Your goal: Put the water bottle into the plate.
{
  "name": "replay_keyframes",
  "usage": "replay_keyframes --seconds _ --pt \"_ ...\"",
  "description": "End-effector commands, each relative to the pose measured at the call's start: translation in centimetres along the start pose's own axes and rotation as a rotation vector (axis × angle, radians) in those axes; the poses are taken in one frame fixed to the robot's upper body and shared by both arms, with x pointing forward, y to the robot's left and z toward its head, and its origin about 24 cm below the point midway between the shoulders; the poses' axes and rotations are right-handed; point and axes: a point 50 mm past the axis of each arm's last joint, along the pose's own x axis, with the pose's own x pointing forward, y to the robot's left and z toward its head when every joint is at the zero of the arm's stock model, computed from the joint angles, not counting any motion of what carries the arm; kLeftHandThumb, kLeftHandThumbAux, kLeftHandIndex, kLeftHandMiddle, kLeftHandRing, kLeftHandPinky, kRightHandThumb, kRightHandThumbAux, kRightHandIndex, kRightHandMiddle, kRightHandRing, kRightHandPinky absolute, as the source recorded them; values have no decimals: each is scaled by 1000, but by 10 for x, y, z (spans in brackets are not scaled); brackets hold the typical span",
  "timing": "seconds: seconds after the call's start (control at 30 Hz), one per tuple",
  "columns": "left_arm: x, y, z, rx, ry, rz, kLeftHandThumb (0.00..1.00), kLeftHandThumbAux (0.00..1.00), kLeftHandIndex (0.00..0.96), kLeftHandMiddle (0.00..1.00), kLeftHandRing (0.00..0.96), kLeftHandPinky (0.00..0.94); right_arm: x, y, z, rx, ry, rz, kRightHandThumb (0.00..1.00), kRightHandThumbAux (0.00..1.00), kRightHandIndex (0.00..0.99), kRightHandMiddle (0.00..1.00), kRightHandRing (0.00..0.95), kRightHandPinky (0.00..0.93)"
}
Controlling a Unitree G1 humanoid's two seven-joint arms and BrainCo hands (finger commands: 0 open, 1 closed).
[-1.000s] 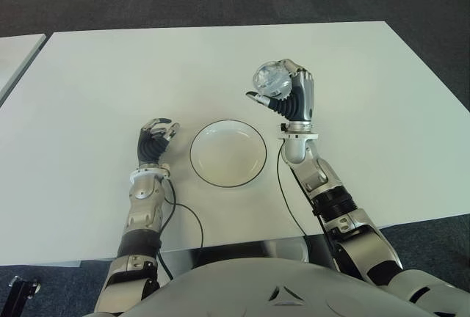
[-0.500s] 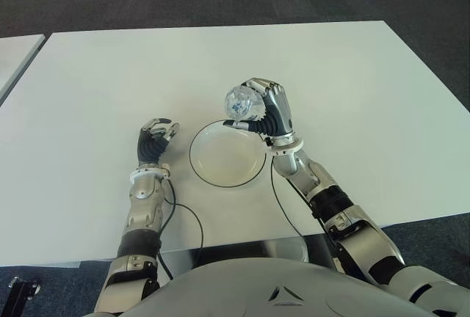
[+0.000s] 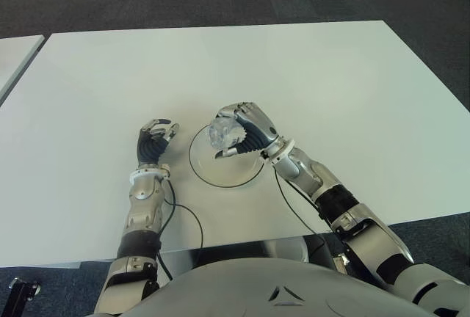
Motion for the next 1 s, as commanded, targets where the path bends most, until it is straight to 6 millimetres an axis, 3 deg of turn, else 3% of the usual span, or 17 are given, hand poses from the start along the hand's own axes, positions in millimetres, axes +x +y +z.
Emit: replay_keyframes --seconds 0.03,0.33,0.57,0.63,0.73,1.0 --pt "-8 0 -13 18 78 7 701 723 438 919 905 888 -1 6 0 -36 61 164 744 710 442 885 894 898" --pt "-8 0 -13 19 76 3 701 723 438 920 905 889 -4 13 -6 -104 153 434 732 710 441 856 869 851" --pt "-9 1 -13 21 74 4 701 723 438 922 908 895 -7 19 -8 -136 241 568 713 713 427 721 723 675" --pt "-9 1 -12 25 72 4 701 723 438 922 908 895 -7 19 -6 -147 254 602 706 716 419 615 614 585" --pt "-8 1 -12 29 76 4 701 723 438 923 908 892 -5 17 -2 -174 255 641 591 649 227 425 421 421" --pt "-7 2 -14 23 88 7 701 723 438 913 900 880 -2 16 0 -250 229 703 495 629 98 193 191 218"
